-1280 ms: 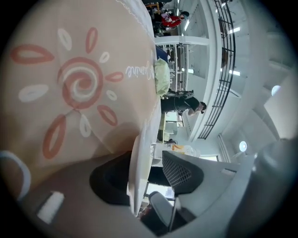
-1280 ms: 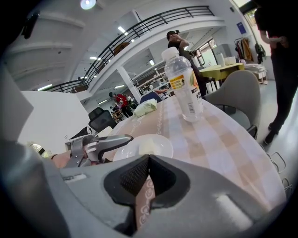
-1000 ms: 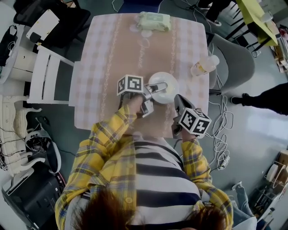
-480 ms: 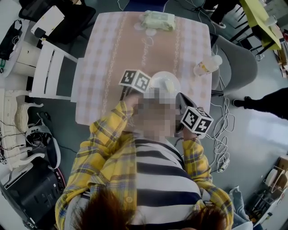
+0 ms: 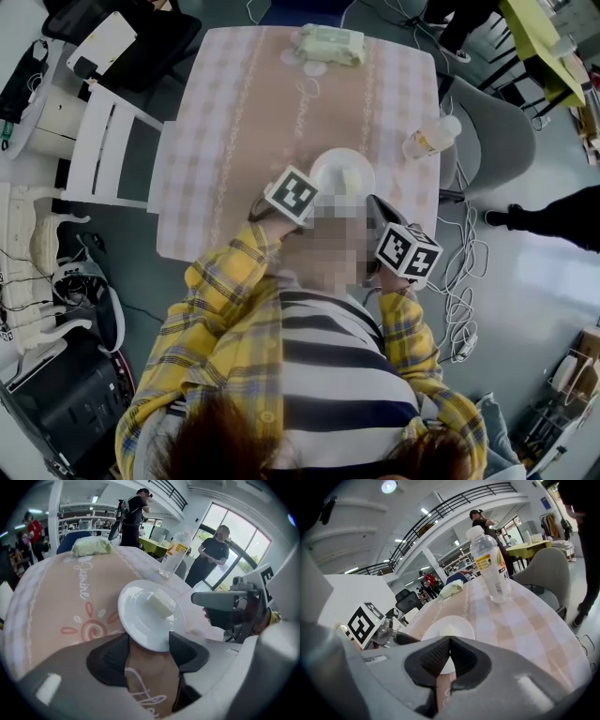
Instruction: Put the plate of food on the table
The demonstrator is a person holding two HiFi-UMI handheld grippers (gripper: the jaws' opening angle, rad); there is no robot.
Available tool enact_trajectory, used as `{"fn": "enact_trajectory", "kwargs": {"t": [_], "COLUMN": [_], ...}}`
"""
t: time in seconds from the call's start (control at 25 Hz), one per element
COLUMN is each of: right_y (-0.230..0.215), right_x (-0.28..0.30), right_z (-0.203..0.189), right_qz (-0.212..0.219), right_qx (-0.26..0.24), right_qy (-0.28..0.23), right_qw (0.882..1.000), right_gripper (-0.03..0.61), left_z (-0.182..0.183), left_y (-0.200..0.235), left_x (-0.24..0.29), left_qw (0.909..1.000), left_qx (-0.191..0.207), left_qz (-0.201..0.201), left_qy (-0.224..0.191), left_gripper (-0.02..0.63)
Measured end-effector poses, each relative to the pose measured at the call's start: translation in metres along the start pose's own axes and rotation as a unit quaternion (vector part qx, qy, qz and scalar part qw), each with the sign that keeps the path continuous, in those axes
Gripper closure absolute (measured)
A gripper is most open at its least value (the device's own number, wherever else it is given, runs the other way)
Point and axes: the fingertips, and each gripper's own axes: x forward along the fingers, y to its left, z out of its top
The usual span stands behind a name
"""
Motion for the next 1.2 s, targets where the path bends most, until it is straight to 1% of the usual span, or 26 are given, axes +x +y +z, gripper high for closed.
{"fn": "enact_trajectory", "kwargs": {"t": [0.16,0.24,0.28,0.32,0.4,0.44,0.52,0.64,0.76,1.0,1.2], "right_y": [0.001,0.0,-0.001,-0.001,-0.001,-0.001,0.001,0.007,0.007,0.017,0.049], "right_x": [-0.004,-0.005,-0.005,-0.006,-0.007,-0.007,-0.004,-0.005,-0.01,-0.018,-0.035], "right_z": [-0.002,-0.005,-0.007,-0.01,-0.013,-0.014,-0.016,-0.023,-0.026,-0.031,-0.046], "right_qz": [0.001,0.0,0.0,-0.001,-0.003,-0.004,-0.004,-0.003,-0.01,-0.026,-0.032], "right_qx": [0.002,0.003,0.002,0.001,-0.003,-0.005,-0.009,-0.01,-0.01,-0.016,-0.032], "right_qy": [0.002,0.004,0.006,0.007,0.008,0.008,0.006,0.004,0.0,-0.015,-0.033], "right_qw": [1.0,1.0,1.0,1.0,1.0,1.0,1.0,1.0,1.0,0.999,0.998], "right_gripper": [0.58,0.58,0.58,0.58,0.58,0.58,0.58,0.58,0.58,0.58,0.58], "left_z": [-0.003,-0.003,0.0,0.004,0.014,0.019,0.024,0.02,0.016,0.0,-0.03], "left_y": [0.011,0.017,0.017,0.017,0.012,0.008,0.002,-0.005,-0.015,-0.027,-0.034], "left_x": [-0.007,-0.013,-0.018,-0.025,-0.037,-0.041,-0.048,-0.051,-0.051,-0.061,-0.084], "left_qw": [0.9988,0.9972,0.9957,0.9936,0.9872,0.9836,0.9772,0.9719,0.9698,0.9661,0.9615], "left_qx": [-0.003,-0.002,-0.004,-0.007,-0.02,-0.025,-0.029,-0.035,-0.037,-0.027,-0.046], "left_qz": [0.026,0.042,0.047,0.05,0.046,0.04,0.024,0.005,-0.018,-0.041,-0.064], "left_qy": [-0.041,-0.062,-0.079,-0.102,-0.151,-0.174,-0.209,-0.233,-0.24,-0.254,-0.263], "left_gripper": [0.347,0.36,0.391,0.451,0.598,0.611,0.611,0.611,0.612,0.612,0.611]}}
